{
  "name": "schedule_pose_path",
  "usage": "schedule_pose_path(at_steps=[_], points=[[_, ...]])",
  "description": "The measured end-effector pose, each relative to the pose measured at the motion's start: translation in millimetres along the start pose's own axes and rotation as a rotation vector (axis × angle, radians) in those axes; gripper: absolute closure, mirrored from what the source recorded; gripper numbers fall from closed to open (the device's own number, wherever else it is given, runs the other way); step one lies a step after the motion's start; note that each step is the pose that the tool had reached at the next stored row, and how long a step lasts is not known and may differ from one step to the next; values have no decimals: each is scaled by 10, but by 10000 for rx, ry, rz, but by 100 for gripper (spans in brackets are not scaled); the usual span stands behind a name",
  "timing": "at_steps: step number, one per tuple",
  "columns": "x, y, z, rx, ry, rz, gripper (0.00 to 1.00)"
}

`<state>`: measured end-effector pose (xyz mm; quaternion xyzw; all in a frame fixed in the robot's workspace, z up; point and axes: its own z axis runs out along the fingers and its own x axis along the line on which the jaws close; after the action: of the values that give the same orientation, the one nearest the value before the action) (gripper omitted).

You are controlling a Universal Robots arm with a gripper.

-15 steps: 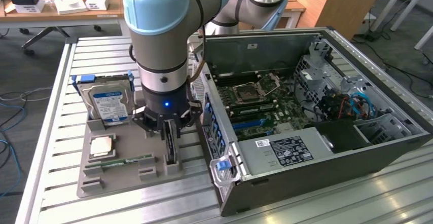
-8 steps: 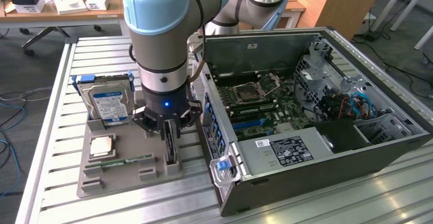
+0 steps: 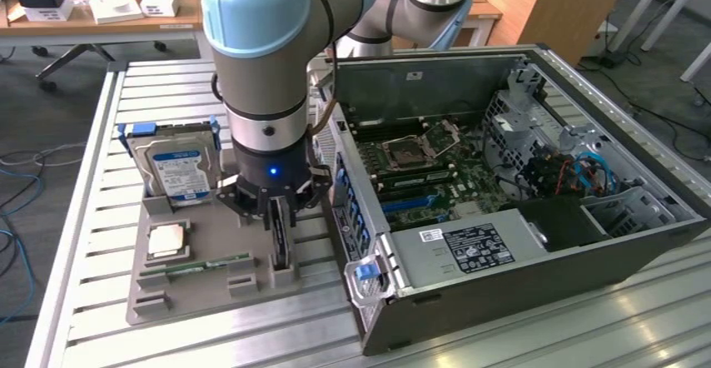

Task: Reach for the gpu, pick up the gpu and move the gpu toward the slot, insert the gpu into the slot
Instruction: 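Pick up the gpu and move the gpu toward the slot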

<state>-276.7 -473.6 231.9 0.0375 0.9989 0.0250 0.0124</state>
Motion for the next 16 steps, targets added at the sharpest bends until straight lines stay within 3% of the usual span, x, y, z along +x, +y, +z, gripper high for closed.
schedule_pose_path(at_steps=[6,10,16], points=[[0,0,0,0,-1,0,60],[0,0,0,0,-1,0,73],[0,0,0,0,0,0,74]])
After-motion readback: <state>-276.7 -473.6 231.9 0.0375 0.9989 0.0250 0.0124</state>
